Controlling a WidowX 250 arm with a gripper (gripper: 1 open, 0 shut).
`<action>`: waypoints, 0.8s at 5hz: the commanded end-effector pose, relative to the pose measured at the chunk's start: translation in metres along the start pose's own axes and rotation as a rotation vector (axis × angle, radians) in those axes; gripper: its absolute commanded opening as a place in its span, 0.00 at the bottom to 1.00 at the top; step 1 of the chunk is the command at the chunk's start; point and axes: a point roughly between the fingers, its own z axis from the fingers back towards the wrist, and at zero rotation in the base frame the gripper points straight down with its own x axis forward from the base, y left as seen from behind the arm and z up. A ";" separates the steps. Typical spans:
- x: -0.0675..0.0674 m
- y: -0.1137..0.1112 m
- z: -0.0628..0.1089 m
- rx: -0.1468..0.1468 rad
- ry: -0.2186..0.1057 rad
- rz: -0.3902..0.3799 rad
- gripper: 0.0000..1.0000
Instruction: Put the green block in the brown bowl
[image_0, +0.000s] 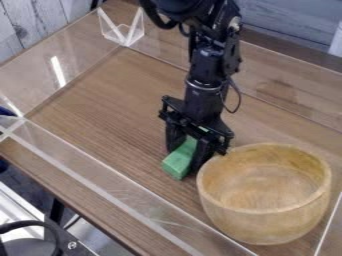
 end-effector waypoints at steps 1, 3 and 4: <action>0.011 0.007 0.009 -0.015 -0.025 -0.006 0.00; 0.008 0.014 0.031 -0.025 -0.027 0.023 0.00; 0.006 0.015 0.043 -0.014 -0.063 0.043 0.00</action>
